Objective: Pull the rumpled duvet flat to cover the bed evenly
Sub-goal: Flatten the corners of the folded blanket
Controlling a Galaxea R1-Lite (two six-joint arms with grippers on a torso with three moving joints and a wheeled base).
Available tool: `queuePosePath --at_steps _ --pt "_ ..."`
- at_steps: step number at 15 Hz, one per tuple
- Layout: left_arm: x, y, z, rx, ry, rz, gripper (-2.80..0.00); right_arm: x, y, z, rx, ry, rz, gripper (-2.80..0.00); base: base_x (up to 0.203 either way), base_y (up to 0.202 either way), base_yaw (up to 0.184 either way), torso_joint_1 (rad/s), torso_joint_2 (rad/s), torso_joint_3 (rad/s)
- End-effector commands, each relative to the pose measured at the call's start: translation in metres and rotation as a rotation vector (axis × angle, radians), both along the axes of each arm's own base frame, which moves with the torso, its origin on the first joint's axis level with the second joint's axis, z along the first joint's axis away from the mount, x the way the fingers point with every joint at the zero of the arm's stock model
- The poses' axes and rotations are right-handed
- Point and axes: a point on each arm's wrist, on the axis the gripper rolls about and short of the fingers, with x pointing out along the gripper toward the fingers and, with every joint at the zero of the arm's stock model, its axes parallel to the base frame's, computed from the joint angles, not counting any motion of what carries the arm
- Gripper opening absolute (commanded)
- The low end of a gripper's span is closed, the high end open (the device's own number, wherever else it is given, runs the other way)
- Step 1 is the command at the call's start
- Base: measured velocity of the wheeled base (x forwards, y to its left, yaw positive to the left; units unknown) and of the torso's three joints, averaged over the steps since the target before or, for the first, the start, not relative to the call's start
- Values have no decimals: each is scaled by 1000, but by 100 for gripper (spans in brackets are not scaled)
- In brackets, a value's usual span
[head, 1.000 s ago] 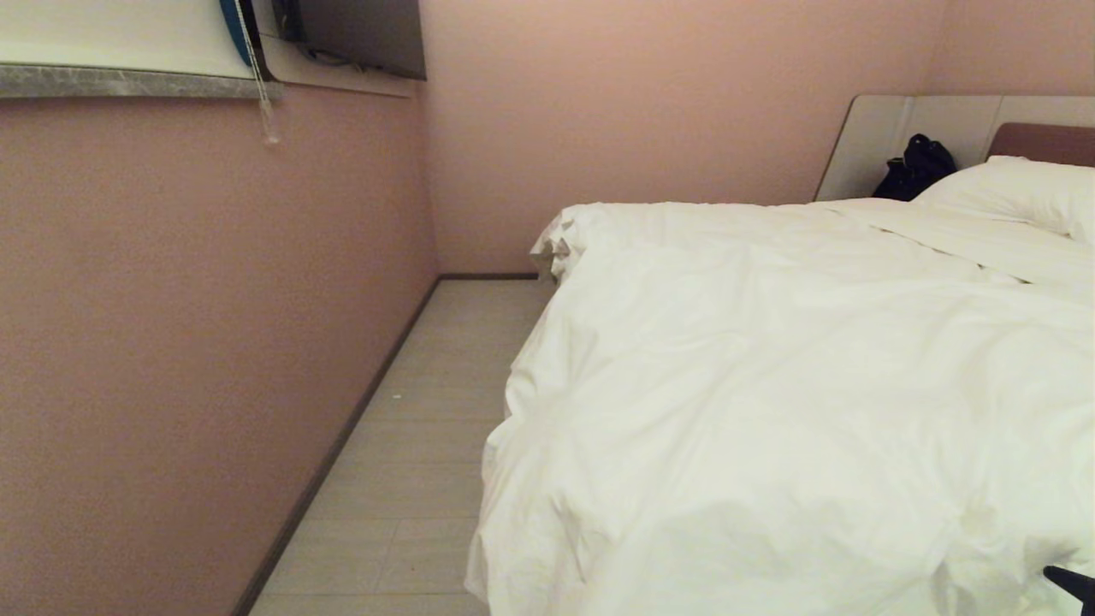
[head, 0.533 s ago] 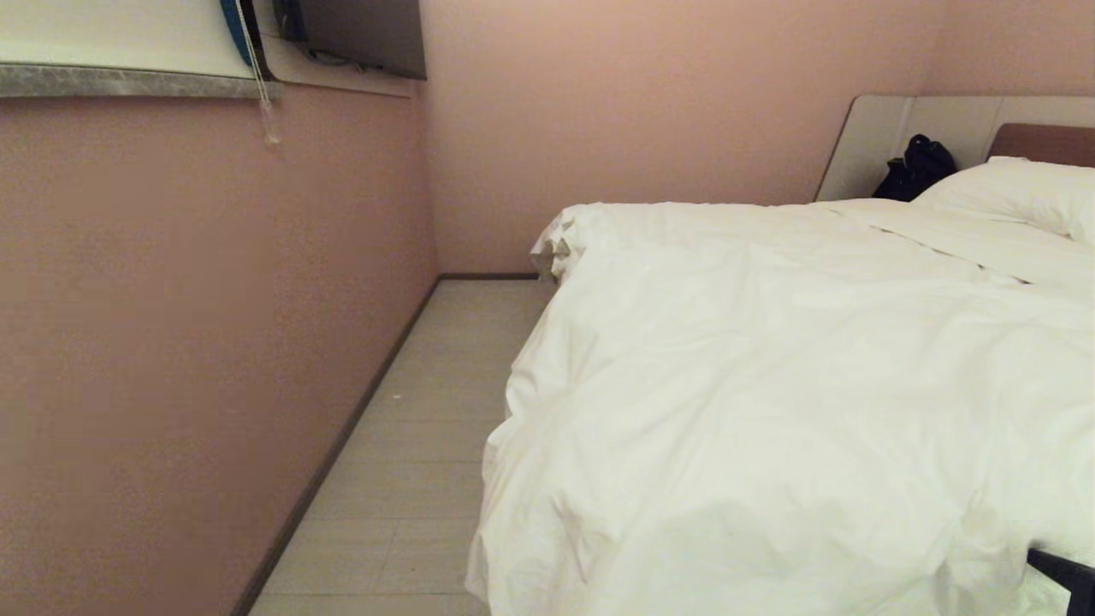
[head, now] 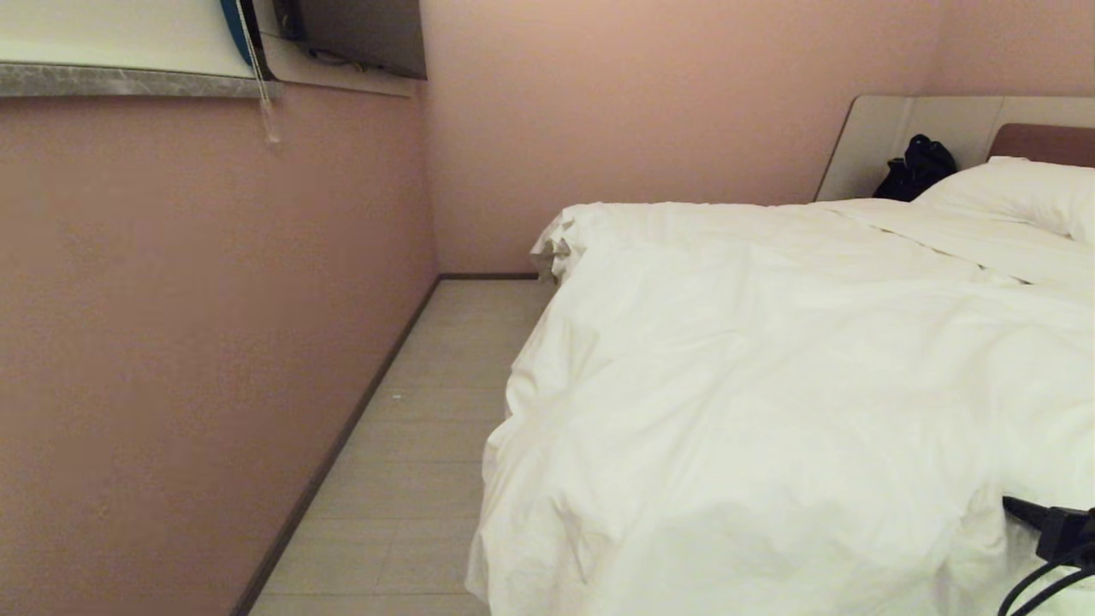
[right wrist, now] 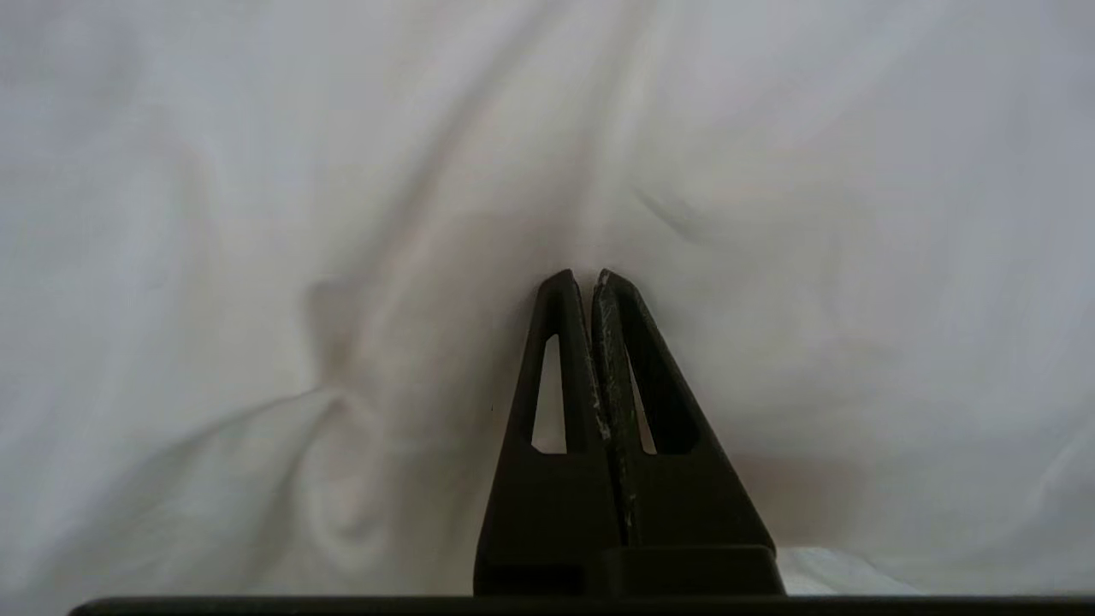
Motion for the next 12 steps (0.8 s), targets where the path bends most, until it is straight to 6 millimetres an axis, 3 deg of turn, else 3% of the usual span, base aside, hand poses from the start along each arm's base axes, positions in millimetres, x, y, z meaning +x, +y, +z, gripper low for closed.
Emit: queuePosePath --at_steps 1,5,12 --pt "0 0 0 0 1 0 -280 3 -3 -20 44 82 -73 -280 0 0 0 0 0 0" --pt "0 0 0 0 0 0 -280 -2 -10 -51 9 194 -91 -280 0 0 0 0 0 0" --pt "0 0 0 0 1 0 -280 -21 -21 -88 -58 267 -125 -280 0 0 0 0 0 0"
